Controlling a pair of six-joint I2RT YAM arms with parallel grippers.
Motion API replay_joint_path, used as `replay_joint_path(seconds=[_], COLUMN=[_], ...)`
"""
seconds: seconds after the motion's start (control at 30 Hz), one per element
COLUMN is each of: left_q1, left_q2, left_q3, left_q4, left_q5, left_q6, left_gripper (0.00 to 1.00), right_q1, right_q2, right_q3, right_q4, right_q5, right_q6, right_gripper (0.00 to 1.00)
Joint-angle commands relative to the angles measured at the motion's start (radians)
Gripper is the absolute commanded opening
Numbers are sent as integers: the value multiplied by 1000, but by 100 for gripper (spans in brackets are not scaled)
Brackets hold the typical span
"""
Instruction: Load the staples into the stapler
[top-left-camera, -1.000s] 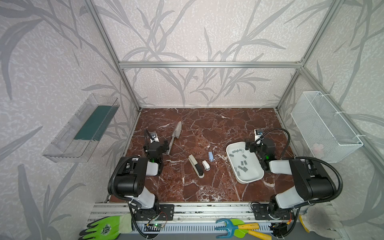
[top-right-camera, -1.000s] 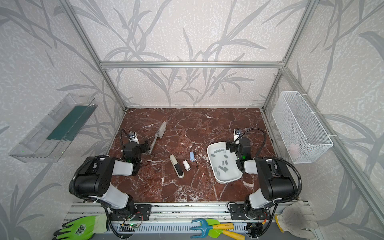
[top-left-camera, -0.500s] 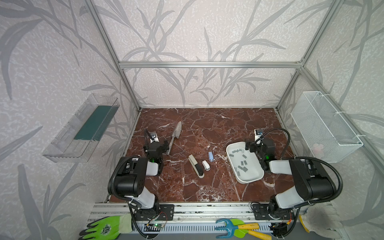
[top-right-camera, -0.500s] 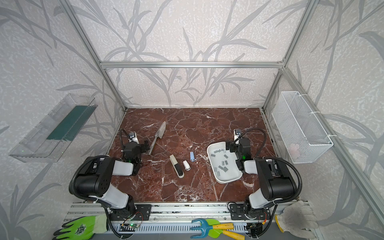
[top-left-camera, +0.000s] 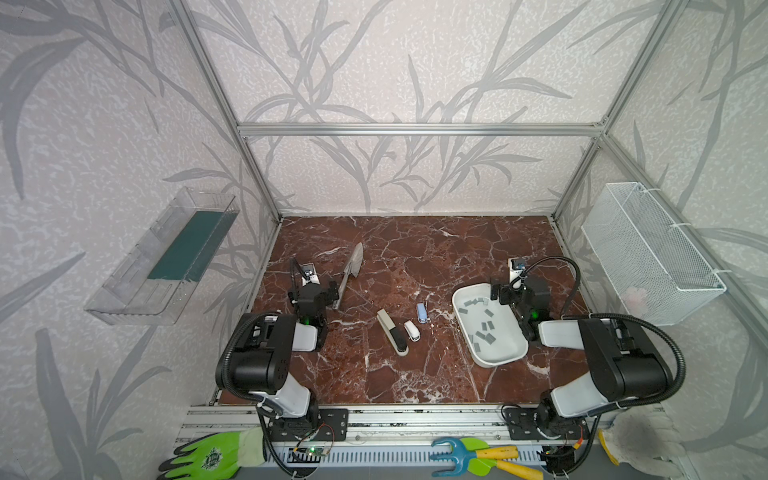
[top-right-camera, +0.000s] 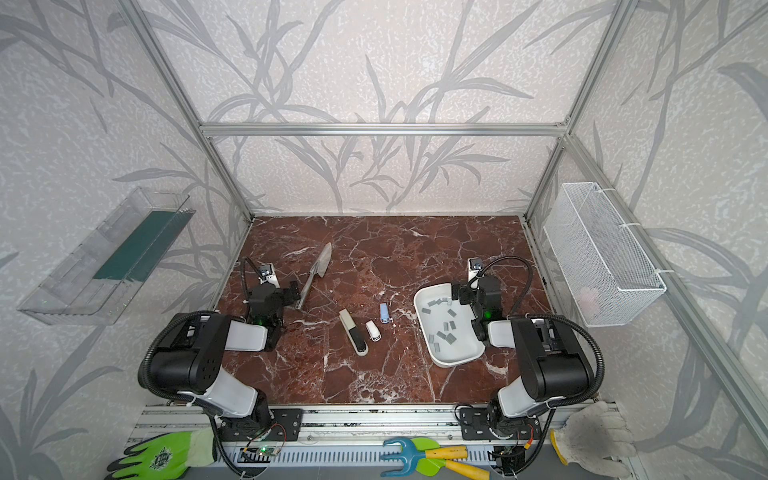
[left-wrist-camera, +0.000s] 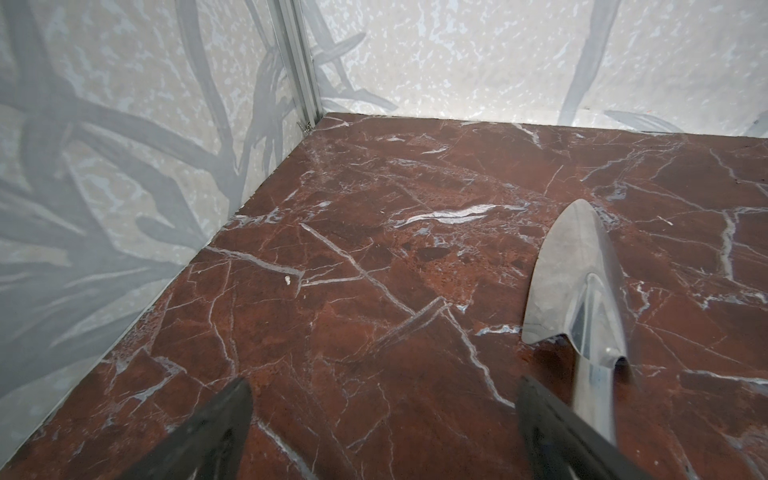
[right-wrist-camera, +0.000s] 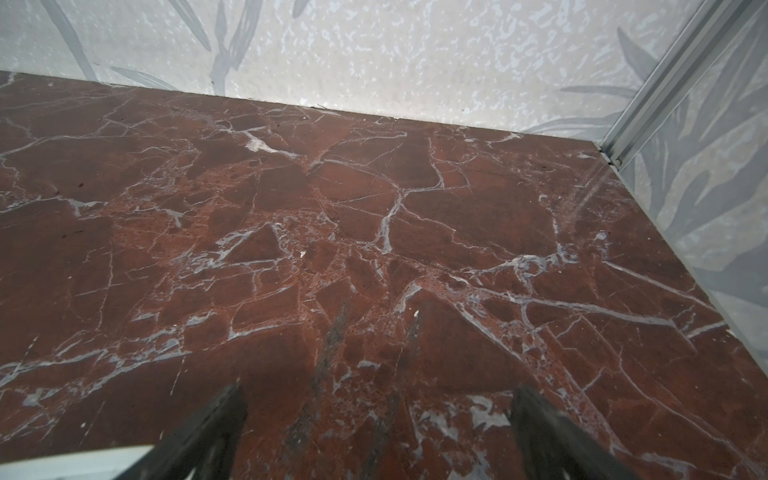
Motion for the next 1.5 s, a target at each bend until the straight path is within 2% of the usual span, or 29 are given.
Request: replay_joint_path(seconds=[0.0,0.23,0.3,0.37,0.4,0.43,0.5,0.53,0.6,0.67,0.73,0.83,0.93,1.0,1.03,1.17,1.2,1.27,1.3,1.37,1.47], left_q1=[-5,-7,-16,-50,-66,-89,-143,-154,-155,-159,-159,-159,-155,-148,-143,-126,-117,-104,-102,-101,-94], left_q2=[-14,-14,-19,-80,-126,-181,-279,-318,-390,-440,-493,-599,-699,-760,-786,-848,-843,-824,-814,-795,-760], left_q3=[7,4,-19,-62,-69,-67,-5,45,153,209,205,223,249,260,266,313,336,396,430,482,521], left_q4=[29,33,78,120,98,43,-164,-296,-577,-710,-699,-759,-834,-820,-808,-780,-783,-832,-880,-943,-877], left_q5=[-2,-2,10,-15,-38,-65,-152,-166,-71,23,80,142,259,412,467,535,567,570,538,466,526], left_q6=[22,23,41,78,89,105,101,59,6,-9,-46,-141,-187,-163,-161,-264,-276,-289,-306,-375,-423], left_gripper=[99,99,99,99,99,99,99,99,99,99,99,99,99,99,99,99,99,99,99,99,99], right_q1=[5,5,5,5,5,14,27,28,26,28,27,25,18,13,13,-9,-9,-10,-9,-8,56], right_q2=[-5,-5,-5,-7,-9,-47,-175,-230,-332,-411,-502,-640,-742,-781,-791,-815,-820,-835,-835,-815,-763], right_q3=[-1,-1,-1,-3,-9,-13,15,45,101,124,127,93,123,171,170,102,76,53,50,44,81], right_q4=[1,2,2,5,51,26,-172,-284,-470,-556,-595,-559,-672,-804,-794,-604,-578,-602,-594,-528,-488], right_q5=[8,8,7,8,13,49,93,101,83,59,26,14,61,-23,-63,-299,-298,-240,-267,-379,-536], right_q6=[-12,-12,-14,-14,-12,-13,2,26,63,78,116,247,451,488,508,590,645,739,734,732,710], right_gripper=[99,99,99,99,99,99,99,99,99,99,99,99,99,99,99,99,99,99,99,99,99])
